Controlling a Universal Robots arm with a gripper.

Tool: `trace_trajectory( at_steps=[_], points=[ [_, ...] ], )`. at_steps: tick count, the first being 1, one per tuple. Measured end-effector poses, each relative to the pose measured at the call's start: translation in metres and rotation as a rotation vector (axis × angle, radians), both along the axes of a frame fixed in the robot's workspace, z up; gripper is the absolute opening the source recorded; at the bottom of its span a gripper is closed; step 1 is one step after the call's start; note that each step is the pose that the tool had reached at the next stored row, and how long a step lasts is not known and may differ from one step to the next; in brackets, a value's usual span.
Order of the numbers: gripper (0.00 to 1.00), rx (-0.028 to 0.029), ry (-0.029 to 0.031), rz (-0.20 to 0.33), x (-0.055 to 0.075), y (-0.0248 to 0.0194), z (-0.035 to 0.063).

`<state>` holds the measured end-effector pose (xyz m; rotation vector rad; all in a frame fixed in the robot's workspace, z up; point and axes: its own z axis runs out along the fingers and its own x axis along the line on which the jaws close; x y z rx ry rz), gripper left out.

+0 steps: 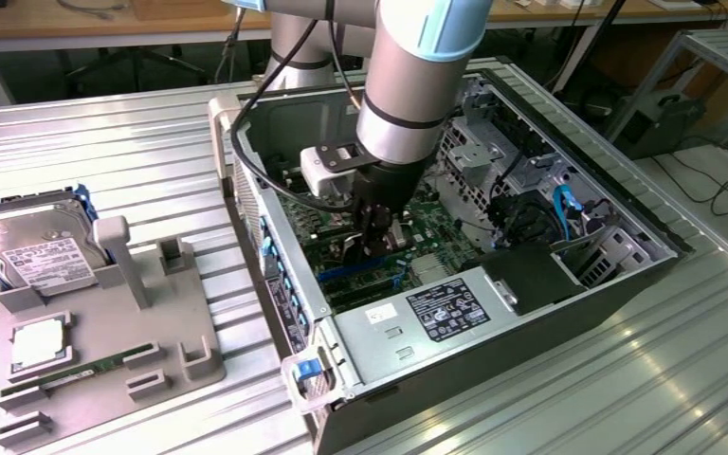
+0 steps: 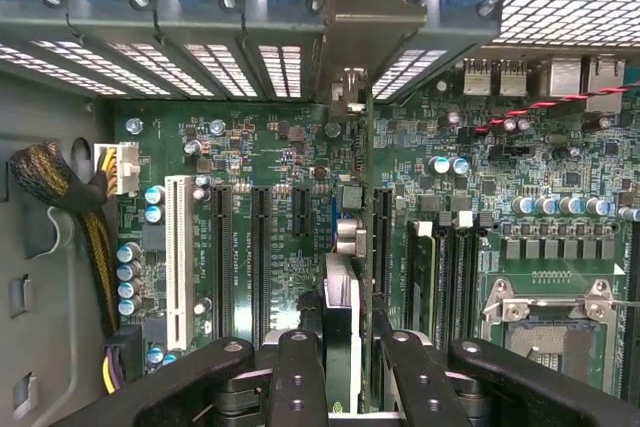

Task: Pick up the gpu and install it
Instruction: 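Insert the gpu into the slot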

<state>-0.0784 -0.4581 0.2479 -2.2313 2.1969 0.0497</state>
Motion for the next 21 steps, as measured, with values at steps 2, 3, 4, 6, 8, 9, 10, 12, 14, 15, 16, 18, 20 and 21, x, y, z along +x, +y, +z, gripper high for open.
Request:
trace_trajectory(
  at_steps=[2,3,4,6,8,9,10,12,14,15,16,18,20,21],
  points=[
    [0.27,0.0000,0.0000,0.000,0.000,0.0000,-0.0001],
    [0.27,0.0002,-0.0001,0.000,0.000,0.0000,-0.0002],
    [0.27,0.0003,-0.0002,0.000,0.000,0.0001,-0.0002],
    [0.27,0.0003,-0.0001,0.000,-0.002,0.0001,-0.0002],
    [0.27,0.0003,-0.0001,0.000,-0.003,0.0001,-0.0002],
    [0.27,0.0002,-0.0001,0.000,-0.004,0.0001,-0.0003],
    [0.27,0.0002,-0.0001,0.000,-0.004,0.0000,-0.0004],
    [0.27,0.0003,-0.0001,0.000,-0.004,0.0000,-0.0018],
    [0.27,-0.0006,0.0006,0.000,-0.004,-0.0001,-0.0037],
    [0.27,-0.0009,0.0010,0.000,-0.004,-0.0001,-0.0047],
    [0.27,-0.0010,0.0013,0.000,-0.004,-0.0001,-0.0060],
    [0.27,-0.0003,0.0023,0.000,-0.004,0.0000,-0.0097],
    [0.27,-0.0006,0.0037,0.000,-0.004,-0.0001,-0.0116],
    [0.27,-0.0004,0.0039,0.000,-0.004,-0.0001,-0.0121]
  ],
)
